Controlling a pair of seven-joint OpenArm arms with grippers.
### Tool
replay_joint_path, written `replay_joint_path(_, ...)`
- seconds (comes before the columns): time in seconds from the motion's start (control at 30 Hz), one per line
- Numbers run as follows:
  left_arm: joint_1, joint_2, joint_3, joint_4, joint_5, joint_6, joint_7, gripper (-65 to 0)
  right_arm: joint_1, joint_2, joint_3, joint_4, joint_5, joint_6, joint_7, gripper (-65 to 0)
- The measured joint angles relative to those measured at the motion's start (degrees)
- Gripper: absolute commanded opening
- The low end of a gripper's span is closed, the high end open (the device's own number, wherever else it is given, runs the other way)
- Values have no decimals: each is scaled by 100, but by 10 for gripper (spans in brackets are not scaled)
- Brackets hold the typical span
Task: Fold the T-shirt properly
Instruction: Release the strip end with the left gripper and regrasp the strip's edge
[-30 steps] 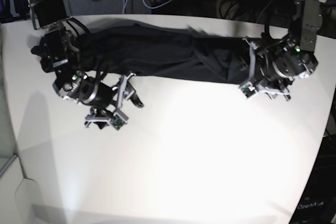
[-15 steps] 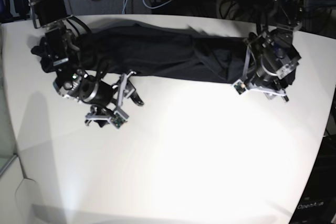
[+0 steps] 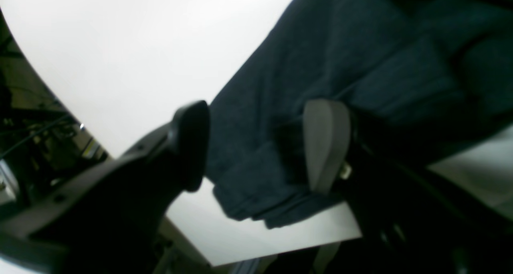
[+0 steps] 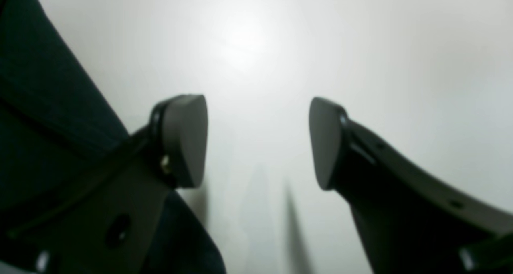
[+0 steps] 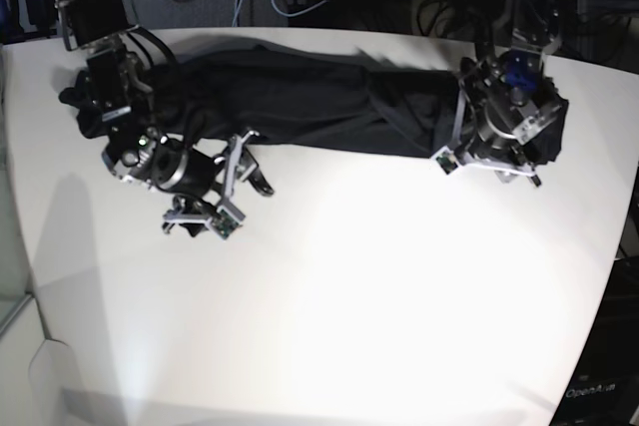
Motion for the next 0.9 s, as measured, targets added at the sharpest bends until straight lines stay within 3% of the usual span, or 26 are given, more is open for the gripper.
replay_joint_path(0.33,256,0,0,588,-22,0,0,-292,4,0,0,0,-2,0,2,-255)
replay_joint_path(0.53,256,-9,-4,577,-789,0,17,-292,4,0,0,0,2,0,7,-255)
replay_joint_path(0.9,413,7,24,315,-892,0,57,-292,-11,0,-9,0,2,0,4,-255)
